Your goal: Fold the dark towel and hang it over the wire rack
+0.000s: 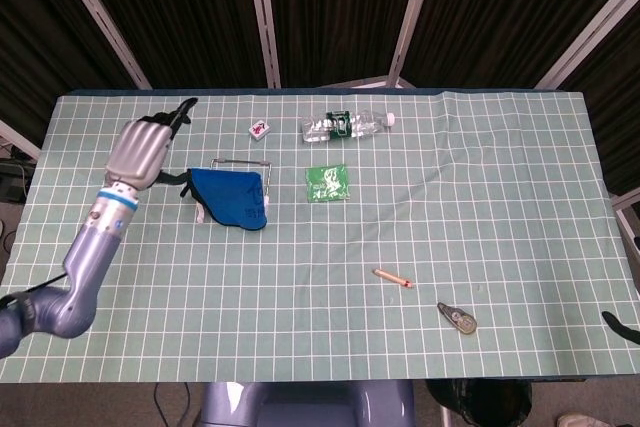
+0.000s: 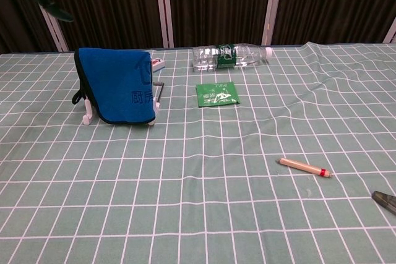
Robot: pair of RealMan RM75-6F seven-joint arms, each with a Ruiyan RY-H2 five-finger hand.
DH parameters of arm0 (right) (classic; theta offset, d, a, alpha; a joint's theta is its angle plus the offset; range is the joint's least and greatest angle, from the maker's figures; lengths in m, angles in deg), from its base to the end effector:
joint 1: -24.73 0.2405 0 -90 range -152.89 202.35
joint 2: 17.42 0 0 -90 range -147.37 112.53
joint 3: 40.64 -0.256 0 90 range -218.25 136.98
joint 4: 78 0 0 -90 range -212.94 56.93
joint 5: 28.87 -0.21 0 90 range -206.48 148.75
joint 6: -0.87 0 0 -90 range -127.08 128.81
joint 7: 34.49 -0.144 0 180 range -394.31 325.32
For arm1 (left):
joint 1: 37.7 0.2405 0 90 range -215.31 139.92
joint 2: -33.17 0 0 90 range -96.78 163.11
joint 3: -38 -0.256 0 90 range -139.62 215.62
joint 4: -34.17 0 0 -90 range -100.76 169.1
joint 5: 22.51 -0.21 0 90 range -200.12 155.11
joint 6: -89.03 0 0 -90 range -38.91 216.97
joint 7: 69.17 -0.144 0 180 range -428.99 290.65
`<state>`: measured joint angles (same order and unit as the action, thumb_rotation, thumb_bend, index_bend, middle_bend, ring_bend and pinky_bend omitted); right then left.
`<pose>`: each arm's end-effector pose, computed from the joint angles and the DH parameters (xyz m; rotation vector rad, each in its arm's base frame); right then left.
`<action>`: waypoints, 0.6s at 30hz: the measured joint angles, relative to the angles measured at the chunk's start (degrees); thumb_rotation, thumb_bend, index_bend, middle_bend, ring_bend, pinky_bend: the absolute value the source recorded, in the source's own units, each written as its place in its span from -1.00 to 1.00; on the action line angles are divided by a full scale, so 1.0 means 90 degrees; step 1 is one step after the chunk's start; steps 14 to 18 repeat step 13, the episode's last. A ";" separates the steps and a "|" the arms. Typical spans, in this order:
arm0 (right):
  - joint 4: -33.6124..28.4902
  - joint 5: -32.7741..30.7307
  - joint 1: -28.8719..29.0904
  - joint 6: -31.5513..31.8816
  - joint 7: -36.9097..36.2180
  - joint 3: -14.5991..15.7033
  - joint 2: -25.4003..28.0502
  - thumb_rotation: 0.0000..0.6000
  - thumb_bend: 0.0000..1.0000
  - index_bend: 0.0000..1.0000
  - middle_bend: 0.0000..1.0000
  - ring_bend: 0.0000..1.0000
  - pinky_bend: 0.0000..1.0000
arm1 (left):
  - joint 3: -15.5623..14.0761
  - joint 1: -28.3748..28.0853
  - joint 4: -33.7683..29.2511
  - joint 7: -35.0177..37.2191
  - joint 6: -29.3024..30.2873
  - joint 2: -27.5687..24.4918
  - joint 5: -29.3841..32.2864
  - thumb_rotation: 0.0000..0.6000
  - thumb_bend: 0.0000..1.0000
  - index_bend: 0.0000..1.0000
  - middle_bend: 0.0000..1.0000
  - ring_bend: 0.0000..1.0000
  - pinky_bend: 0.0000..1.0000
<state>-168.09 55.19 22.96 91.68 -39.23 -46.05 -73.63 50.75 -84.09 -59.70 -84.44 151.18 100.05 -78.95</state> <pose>-0.3374 -0.1518 0.2301 1.2475 -0.7898 0.8315 -0.1432 0.3904 0.1304 -1.6135 -0.7915 -1.0058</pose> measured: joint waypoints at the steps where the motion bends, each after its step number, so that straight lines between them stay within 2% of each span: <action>1: 0.0004 -0.0007 -0.0011 0.0033 0.0030 -0.0010 -0.0001 1.00 -1.00 -1.00 -1.00 -1.00 -1.00 | -0.0105 0.0249 -0.0320 -0.0025 0.0309 -0.0159 -0.0087 1.00 -0.95 -1.00 -1.00 -1.00 -1.00; 4: -0.0006 -0.0042 -0.0058 0.0183 0.0224 -0.0051 -0.0022 1.00 -1.00 -1.00 -1.00 -1.00 -1.00 | -0.0380 0.0808 -0.0891 -0.0133 0.1014 -0.0458 -0.0305 1.00 -0.95 -1.00 -1.00 -1.00 -1.00; 8: -0.0094 -0.0049 -0.0116 0.0352 0.0318 -0.0098 -0.0031 1.00 -1.00 -1.00 -1.00 -1.00 -1.00 | -0.0903 0.1709 -0.1656 -0.0307 0.2094 -0.0724 -0.0777 1.00 -0.95 -1.00 -1.00 -1.00 -1.00; 13: -0.0144 0.0099 -0.0161 0.0484 0.0238 -0.0086 0.0008 1.00 -1.00 -1.00 -1.00 -1.00 -1.00 | -0.1614 0.2726 -0.2136 -0.0346 0.3072 -0.0837 -0.1609 1.00 -0.95 -1.00 -1.00 -1.00 -1.00; 18: -0.0144 0.0099 -0.0161 0.0484 0.0238 -0.0086 0.0008 1.00 -1.00 -1.00 -1.00 -1.00 -1.00 | -0.1614 0.2726 -0.2136 -0.0346 0.3072 -0.0837 -0.1609 1.00 -0.95 -1.00 -1.00 -1.00 -1.00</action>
